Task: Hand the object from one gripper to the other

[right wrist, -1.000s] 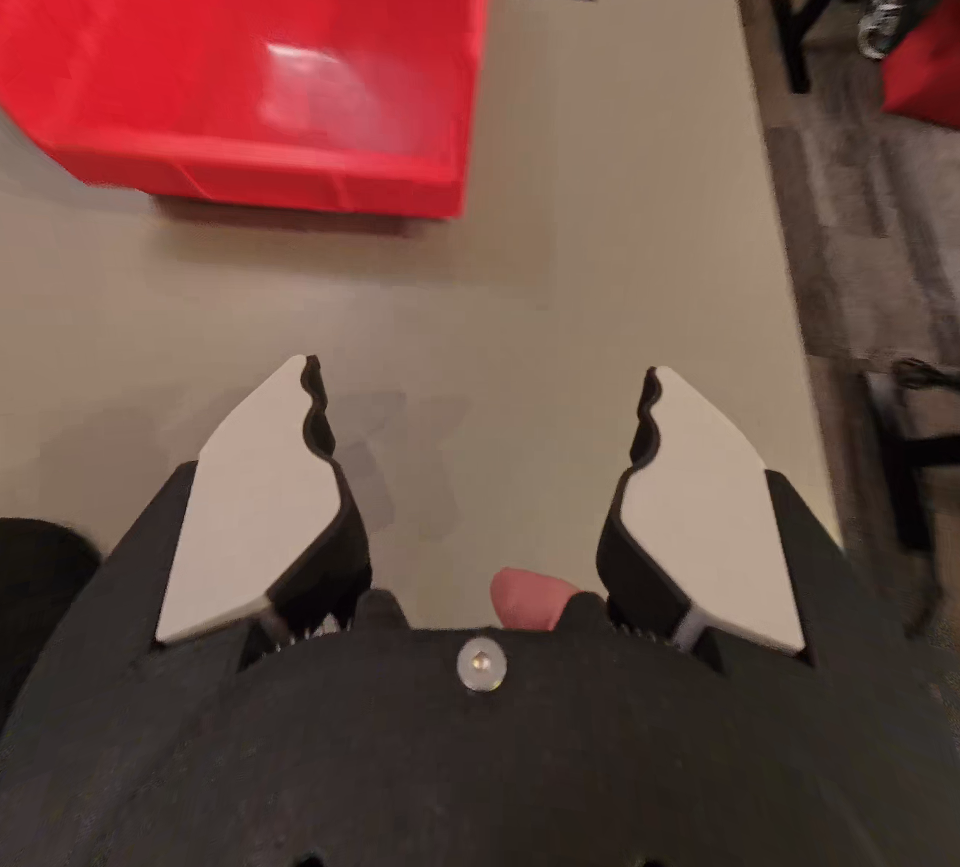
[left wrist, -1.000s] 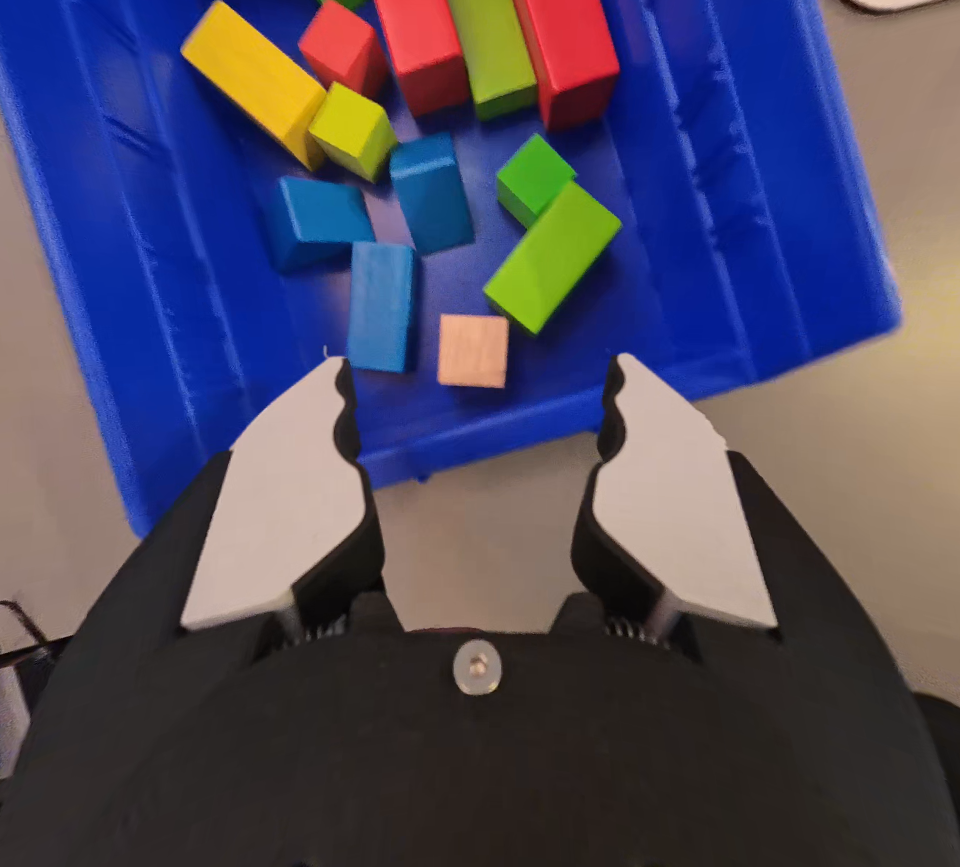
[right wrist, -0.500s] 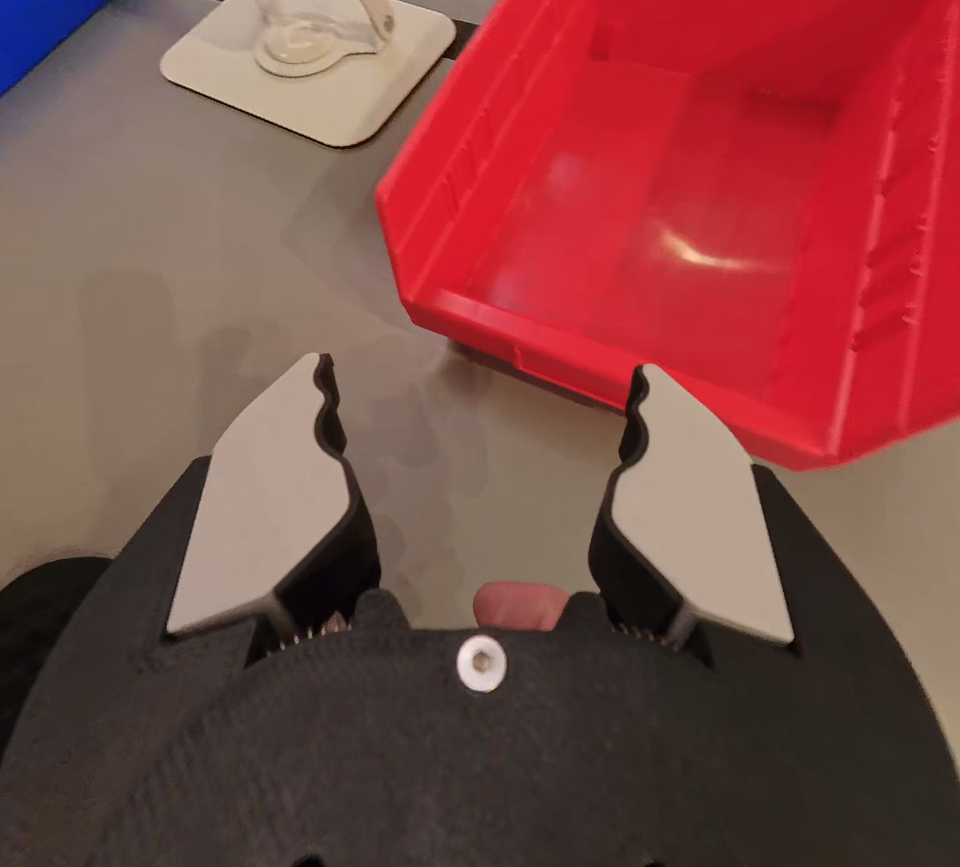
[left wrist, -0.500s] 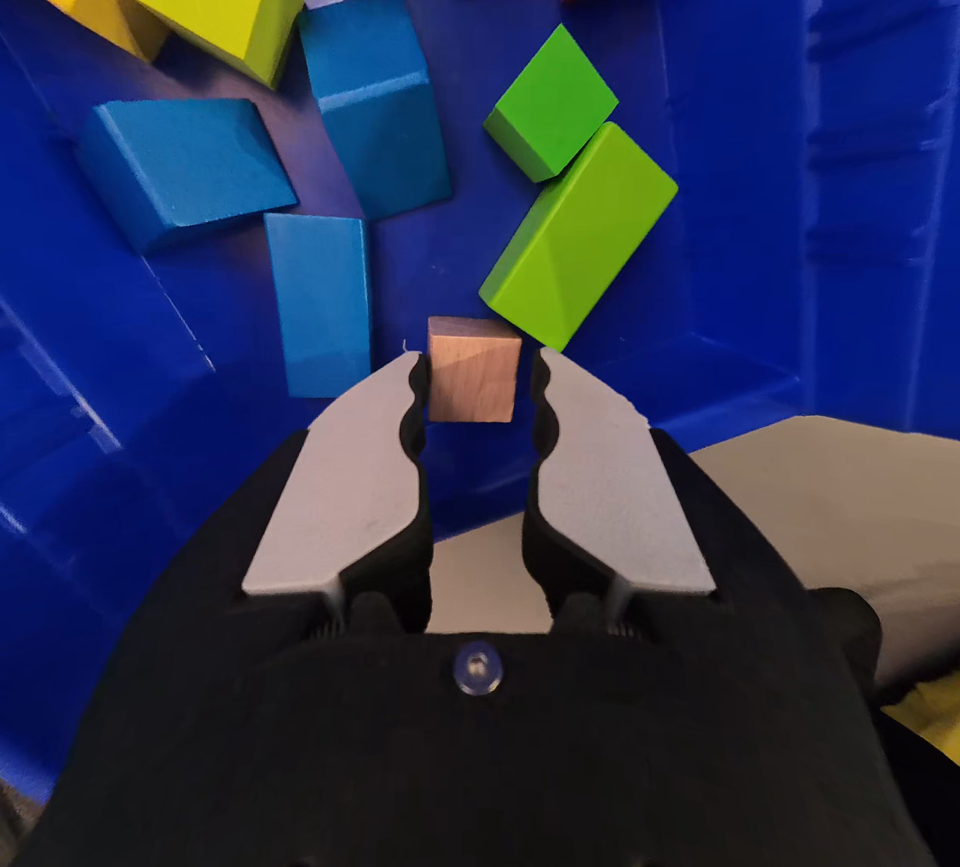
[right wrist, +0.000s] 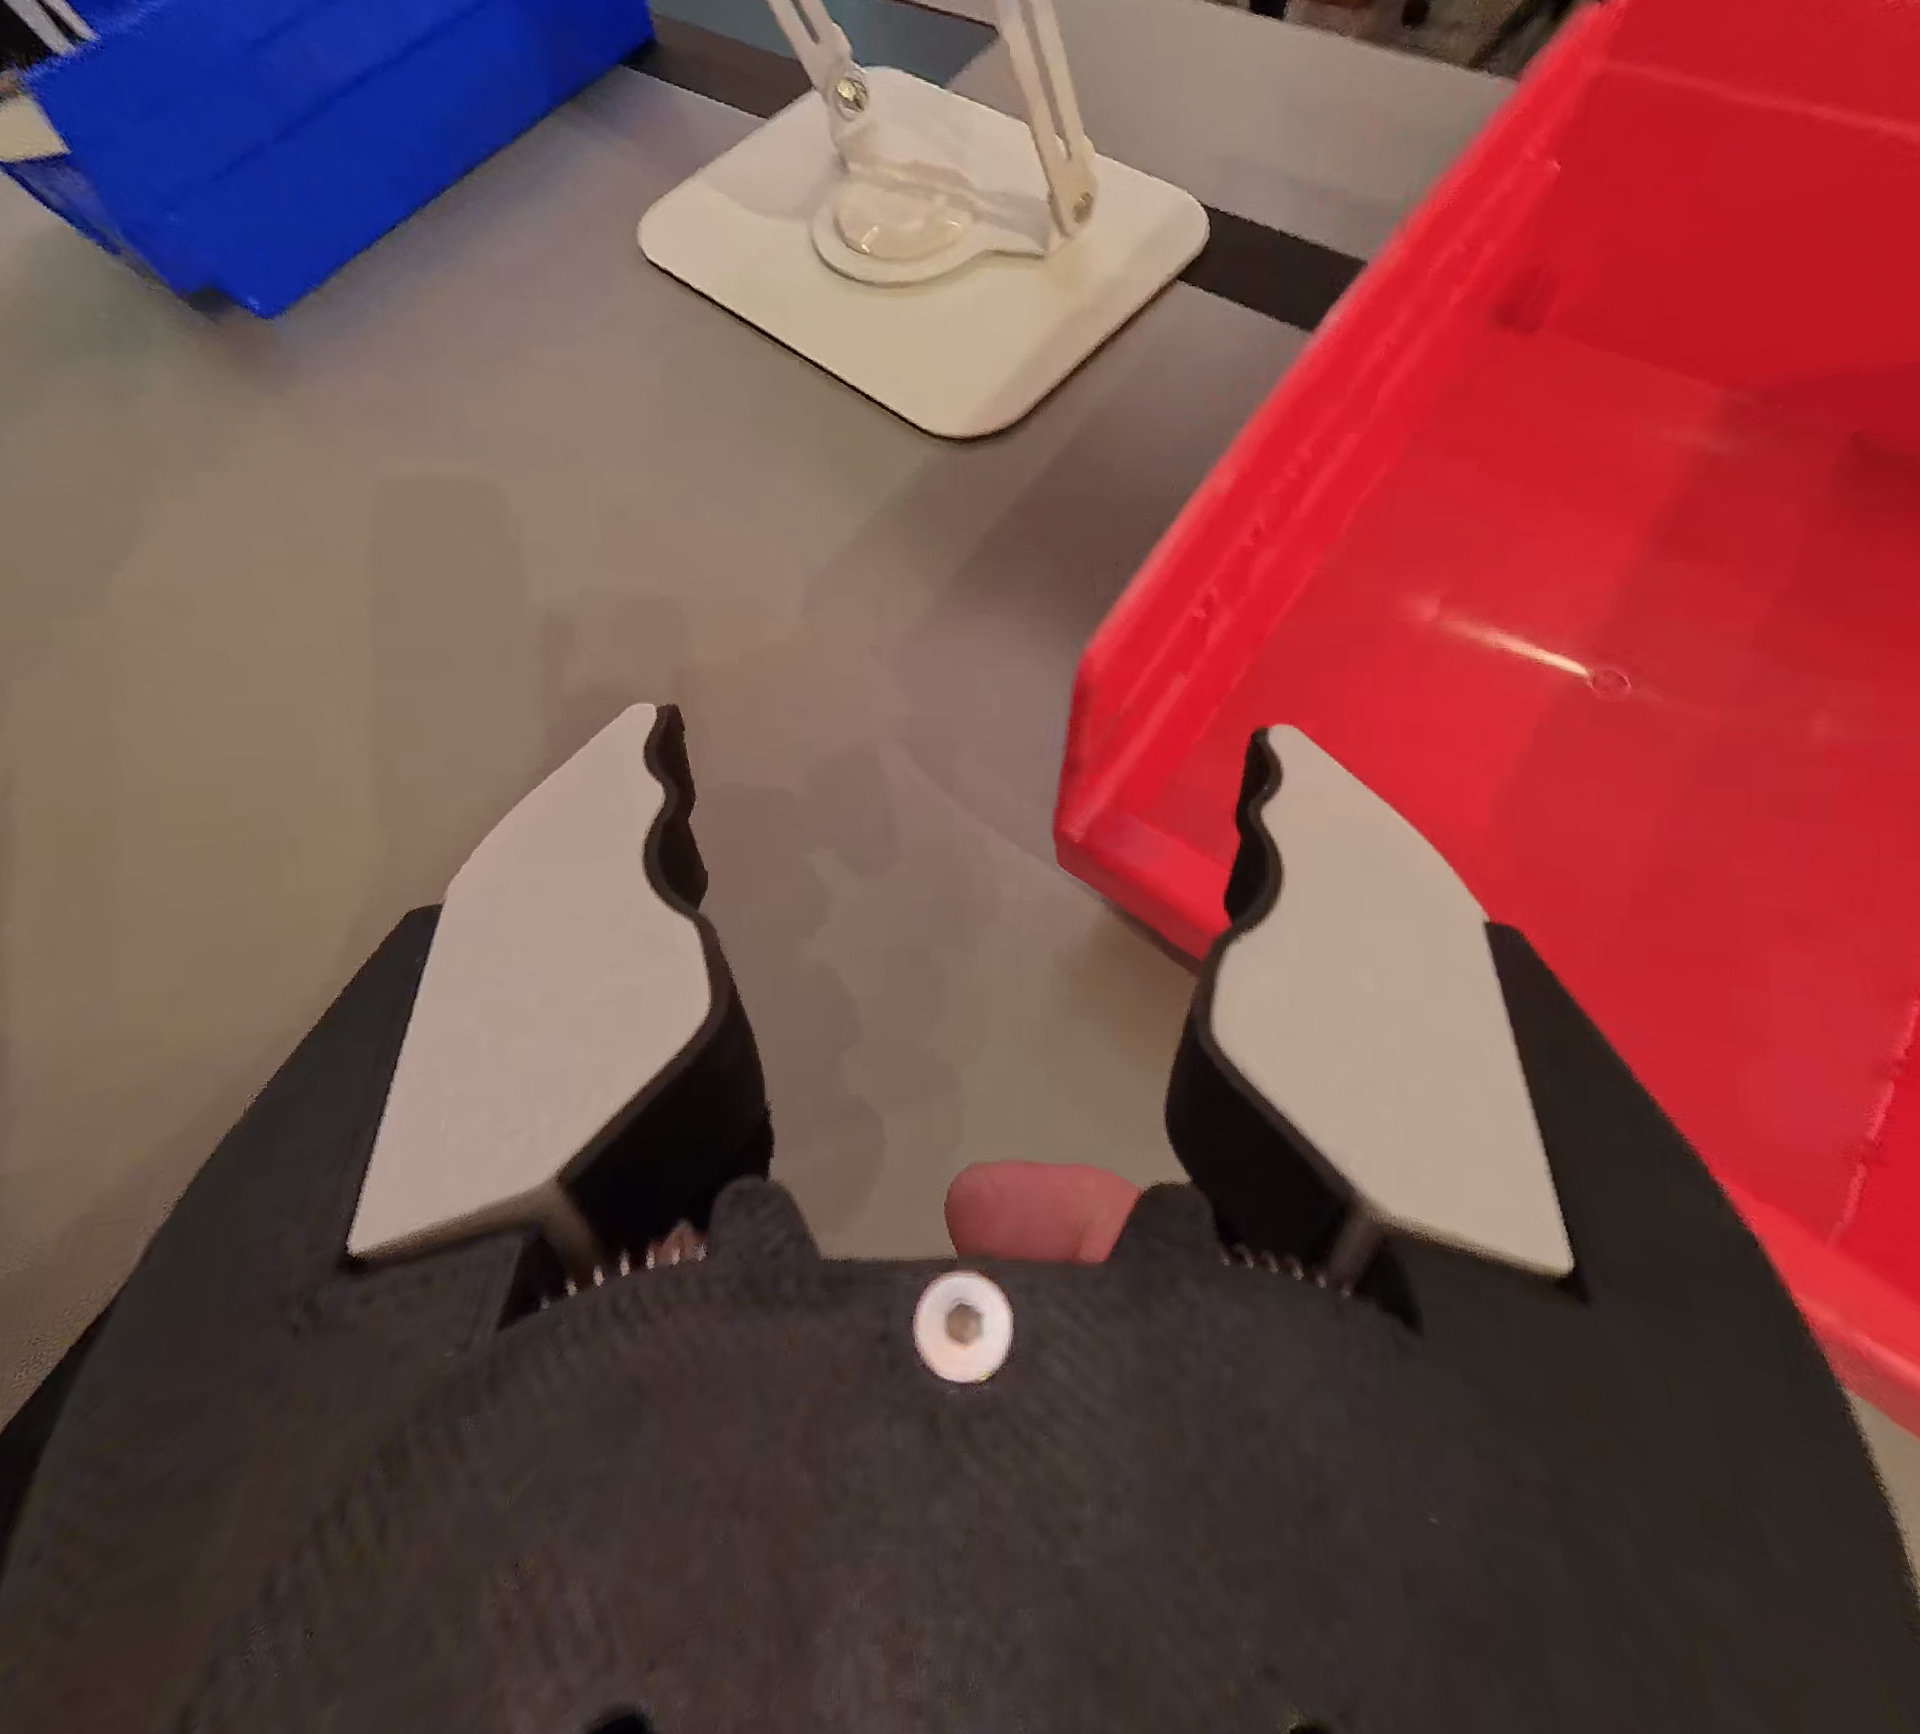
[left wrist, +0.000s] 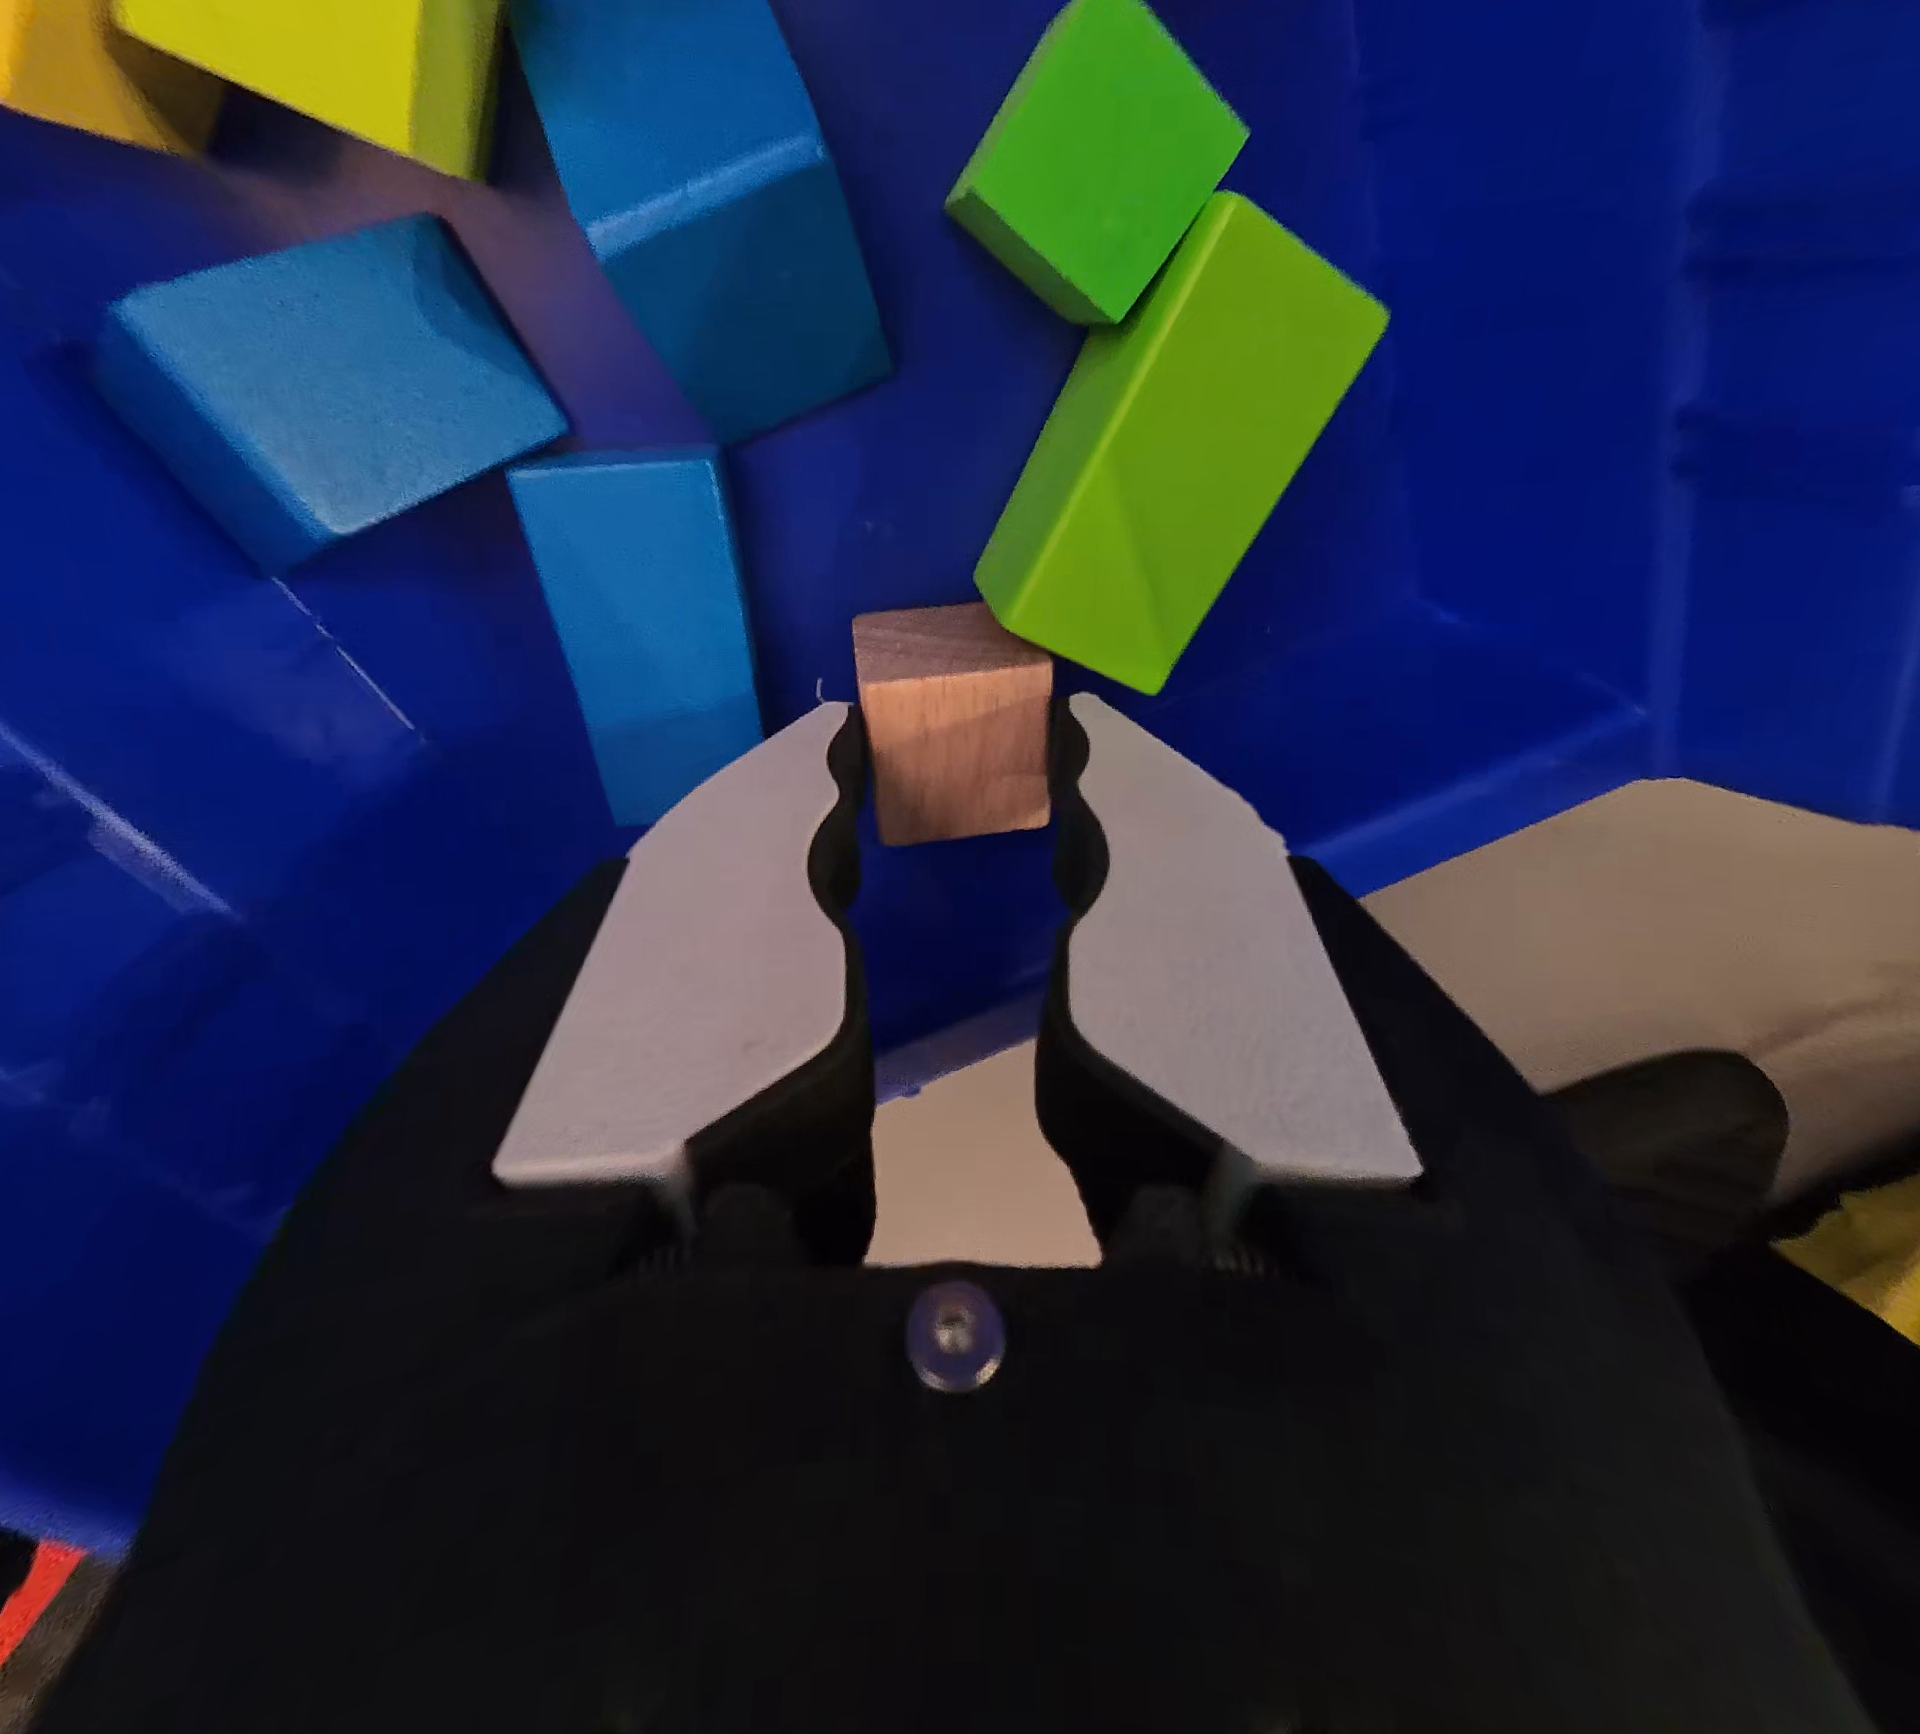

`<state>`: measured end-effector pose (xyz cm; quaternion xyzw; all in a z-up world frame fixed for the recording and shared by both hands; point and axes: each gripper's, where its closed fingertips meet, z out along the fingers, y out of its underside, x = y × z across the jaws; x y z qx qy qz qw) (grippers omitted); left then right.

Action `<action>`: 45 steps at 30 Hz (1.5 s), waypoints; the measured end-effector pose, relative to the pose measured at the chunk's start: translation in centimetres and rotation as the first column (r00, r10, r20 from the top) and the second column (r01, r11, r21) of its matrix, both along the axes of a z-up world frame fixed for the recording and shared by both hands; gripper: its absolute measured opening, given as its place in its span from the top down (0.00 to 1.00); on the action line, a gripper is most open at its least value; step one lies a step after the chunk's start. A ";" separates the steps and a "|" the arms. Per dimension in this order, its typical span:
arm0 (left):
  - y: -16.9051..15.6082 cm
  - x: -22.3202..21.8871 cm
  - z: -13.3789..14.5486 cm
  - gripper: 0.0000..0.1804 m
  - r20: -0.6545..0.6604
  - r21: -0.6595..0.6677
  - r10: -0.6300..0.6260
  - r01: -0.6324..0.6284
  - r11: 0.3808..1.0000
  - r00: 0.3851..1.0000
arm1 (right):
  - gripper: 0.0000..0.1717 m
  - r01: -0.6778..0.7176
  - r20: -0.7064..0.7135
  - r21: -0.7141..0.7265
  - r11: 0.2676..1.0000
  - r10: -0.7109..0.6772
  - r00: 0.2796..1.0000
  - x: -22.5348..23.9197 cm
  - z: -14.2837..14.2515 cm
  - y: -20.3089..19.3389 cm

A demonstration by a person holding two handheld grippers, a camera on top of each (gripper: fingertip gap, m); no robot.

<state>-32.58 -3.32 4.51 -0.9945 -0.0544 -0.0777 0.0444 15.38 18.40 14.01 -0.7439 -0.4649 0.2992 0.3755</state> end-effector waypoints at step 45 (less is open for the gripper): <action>5.4 25.5 20.3 0.95 0.354 0.917 -0.547 -0.168 0.361 0.759 | 0.83 -0.172 -0.164 -0.102 0.980 0.154 0.974 -8.7 8.0 6.8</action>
